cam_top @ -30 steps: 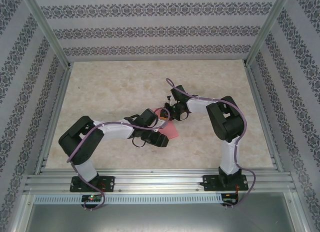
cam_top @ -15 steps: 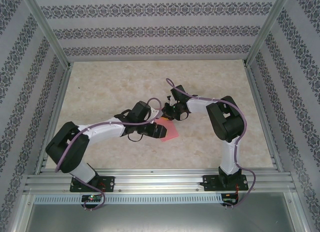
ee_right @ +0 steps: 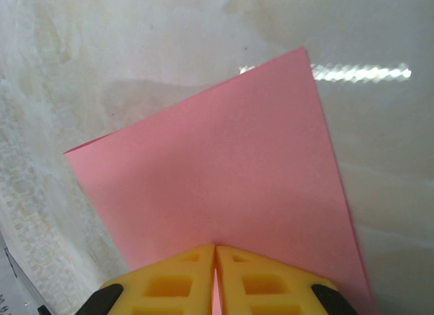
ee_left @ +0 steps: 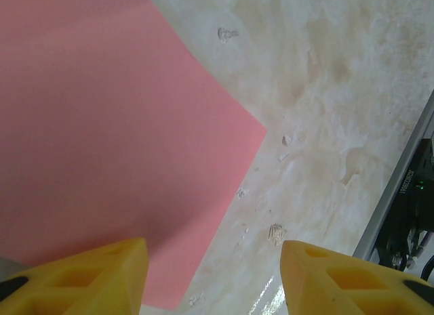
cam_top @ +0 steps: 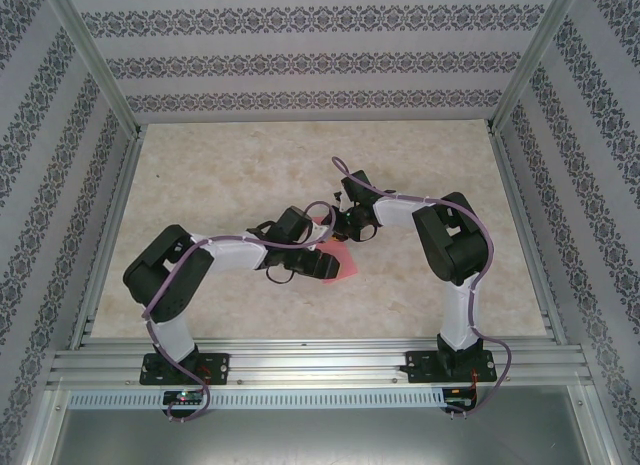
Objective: Fold a paper plane with a square sheet of paper (fold left side to right side)
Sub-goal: First fold the square sheet of paper in half at the center of the table, then hold the square sheet of paper at the center of the table.
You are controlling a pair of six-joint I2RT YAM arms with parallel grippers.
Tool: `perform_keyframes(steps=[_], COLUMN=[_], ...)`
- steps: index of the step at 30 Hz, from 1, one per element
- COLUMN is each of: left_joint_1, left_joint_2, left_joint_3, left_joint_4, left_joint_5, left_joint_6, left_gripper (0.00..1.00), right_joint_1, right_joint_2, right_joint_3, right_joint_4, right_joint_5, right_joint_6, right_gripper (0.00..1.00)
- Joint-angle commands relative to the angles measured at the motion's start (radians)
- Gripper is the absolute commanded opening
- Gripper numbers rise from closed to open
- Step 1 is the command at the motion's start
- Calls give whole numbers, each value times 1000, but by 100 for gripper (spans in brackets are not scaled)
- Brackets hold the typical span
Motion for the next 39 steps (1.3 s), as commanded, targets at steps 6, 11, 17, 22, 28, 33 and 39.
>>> perform_keyframes(steps=[6,11,17,22,28,33,39], left_joint_1=[-43,-57,-66,-70,-69,-29,12], left_joint_2=[42,31,-20,-66,-118,-218,-169], left_joint_3=[41,17,-49,-109,-122,-115,-61], left_joint_4=[-35,-49,-33,5,8,42,57], left_joint_5=[22,22,20,21,21,15,10], left_joint_6=[54,56,36,12,7,-32,-45], left_gripper=[55,55,55,55,56,58,59], right_joint_1=[2,0,-1,0,0,3,3], right_joint_2=[44,41,37,40,36,27,22], right_joint_3=[-13,-21,-25,-30,-28,-25,-22], right_joint_4=[-26,-26,-23,-19,-13,-10,0], right_joint_5=[66,69,66,65,59,57,53], right_joint_6=[-18,-19,-18,-18,-17,-15,-10], right_gripper=[12,12,12,12,12,12,12])
